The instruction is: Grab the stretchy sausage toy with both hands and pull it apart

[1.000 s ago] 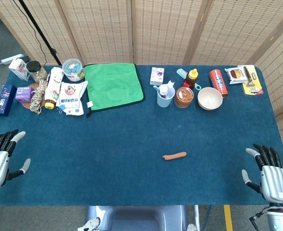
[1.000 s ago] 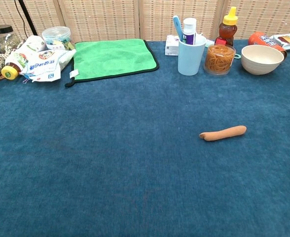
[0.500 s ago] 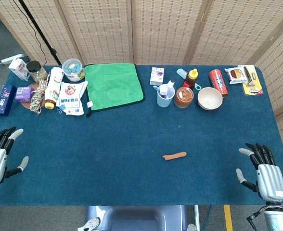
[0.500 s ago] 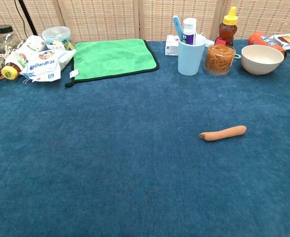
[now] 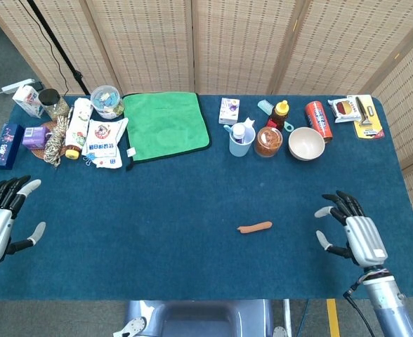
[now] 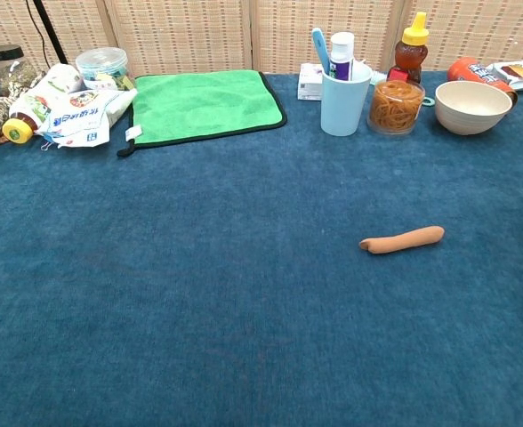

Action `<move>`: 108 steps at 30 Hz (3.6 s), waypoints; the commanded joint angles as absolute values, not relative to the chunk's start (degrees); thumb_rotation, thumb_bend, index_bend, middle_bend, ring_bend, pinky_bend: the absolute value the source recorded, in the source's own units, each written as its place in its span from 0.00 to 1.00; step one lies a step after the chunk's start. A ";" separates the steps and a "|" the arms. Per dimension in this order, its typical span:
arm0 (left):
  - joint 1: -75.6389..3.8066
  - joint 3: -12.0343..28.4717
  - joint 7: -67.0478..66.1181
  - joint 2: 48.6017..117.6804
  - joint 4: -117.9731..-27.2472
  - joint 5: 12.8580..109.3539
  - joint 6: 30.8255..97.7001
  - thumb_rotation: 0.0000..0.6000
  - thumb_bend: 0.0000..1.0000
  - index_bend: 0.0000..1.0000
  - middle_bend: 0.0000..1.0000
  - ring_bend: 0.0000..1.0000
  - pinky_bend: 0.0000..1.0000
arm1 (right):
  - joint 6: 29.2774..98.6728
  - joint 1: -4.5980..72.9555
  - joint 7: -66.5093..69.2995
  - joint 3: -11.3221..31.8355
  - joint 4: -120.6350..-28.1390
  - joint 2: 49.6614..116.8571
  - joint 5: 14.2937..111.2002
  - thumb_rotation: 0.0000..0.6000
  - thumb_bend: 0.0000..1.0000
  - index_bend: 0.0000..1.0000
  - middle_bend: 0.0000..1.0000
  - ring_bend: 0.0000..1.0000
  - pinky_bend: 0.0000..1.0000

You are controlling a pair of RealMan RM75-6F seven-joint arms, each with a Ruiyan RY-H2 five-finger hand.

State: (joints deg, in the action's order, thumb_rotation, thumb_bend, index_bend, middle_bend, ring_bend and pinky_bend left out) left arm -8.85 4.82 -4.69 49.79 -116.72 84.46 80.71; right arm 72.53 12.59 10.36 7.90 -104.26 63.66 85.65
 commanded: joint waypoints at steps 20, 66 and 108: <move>-12.17 5.51 -6.93 50.03 -117.51 82.23 76.96 0.86 0.35 0.14 0.08 0.01 0.00 | 59.23 24.93 -0.83 9.46 -96.84 74.46 75.36 1.00 0.40 0.43 0.19 0.01 0.02; -11.90 3.80 -3.76 49.92 -113.94 80.61 75.98 0.85 0.35 0.15 0.07 0.01 0.00 | 55.33 29.68 -8.52 6.26 -81.11 89.37 70.32 1.00 0.40 0.43 0.18 0.00 0.00; -16.30 4.61 -6.90 52.50 -112.13 87.43 73.96 0.85 0.35 0.27 0.07 0.03 0.00 | 56.67 28.37 1.14 8.91 -88.19 85.34 70.09 1.00 0.58 0.75 0.39 0.13 0.09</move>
State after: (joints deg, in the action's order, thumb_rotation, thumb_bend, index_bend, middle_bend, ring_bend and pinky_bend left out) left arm -15.59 4.44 -6.78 52.03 -112.74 86.21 74.18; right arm 56.48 28.52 0.32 8.55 -87.28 85.98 69.93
